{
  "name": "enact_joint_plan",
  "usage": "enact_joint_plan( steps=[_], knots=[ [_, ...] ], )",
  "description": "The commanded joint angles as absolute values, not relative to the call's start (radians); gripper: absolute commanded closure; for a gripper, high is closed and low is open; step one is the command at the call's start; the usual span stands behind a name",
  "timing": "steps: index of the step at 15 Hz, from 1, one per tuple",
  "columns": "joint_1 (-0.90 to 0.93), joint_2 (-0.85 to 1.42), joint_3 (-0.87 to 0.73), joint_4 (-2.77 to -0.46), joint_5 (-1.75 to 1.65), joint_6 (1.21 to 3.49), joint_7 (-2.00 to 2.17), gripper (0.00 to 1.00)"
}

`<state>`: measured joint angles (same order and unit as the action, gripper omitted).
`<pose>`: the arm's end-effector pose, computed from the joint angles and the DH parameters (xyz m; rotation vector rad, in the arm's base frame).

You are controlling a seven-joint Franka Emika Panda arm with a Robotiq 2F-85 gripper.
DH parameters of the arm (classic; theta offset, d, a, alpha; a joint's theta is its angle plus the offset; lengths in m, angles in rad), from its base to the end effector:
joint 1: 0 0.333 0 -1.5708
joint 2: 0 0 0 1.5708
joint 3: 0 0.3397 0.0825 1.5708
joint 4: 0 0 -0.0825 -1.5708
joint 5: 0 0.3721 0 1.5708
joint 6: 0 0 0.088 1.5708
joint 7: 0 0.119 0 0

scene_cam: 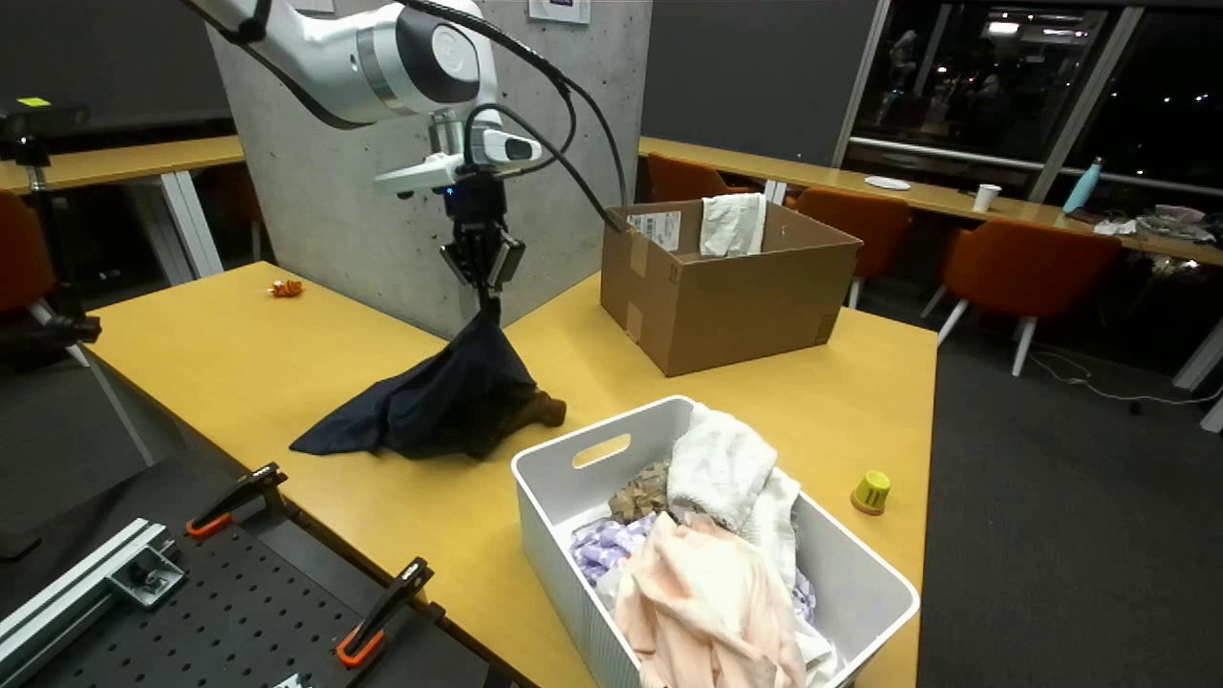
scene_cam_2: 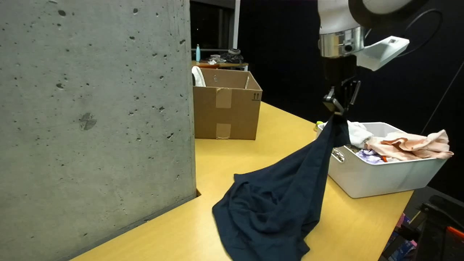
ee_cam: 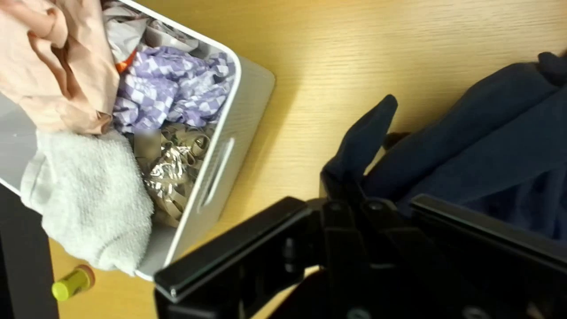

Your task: Pick up the toy moose with the blue shirt and then put them in the white basket

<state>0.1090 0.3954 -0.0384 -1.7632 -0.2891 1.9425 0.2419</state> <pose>0.6246 0.0236 0.3451 2.8292 -0.0494 -0.2428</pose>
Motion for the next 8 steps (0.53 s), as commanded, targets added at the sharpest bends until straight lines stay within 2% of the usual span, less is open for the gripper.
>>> enact_joint_plan(
  steps=[1, 3, 4, 8],
  knots=[
    [0.069, 0.390, -0.060, -1.819, -0.301, 2.005, 0.238, 0.70],
    [0.065, 0.398, -0.058, -1.827, -0.300, 2.018, 0.242, 0.66],
    [0.067, 0.398, -0.054, -1.831, -0.301, 2.019, 0.244, 0.60],
    [0.102, 0.387, -0.030, -1.866, -0.299, 2.052, 0.270, 0.31]
  ],
)
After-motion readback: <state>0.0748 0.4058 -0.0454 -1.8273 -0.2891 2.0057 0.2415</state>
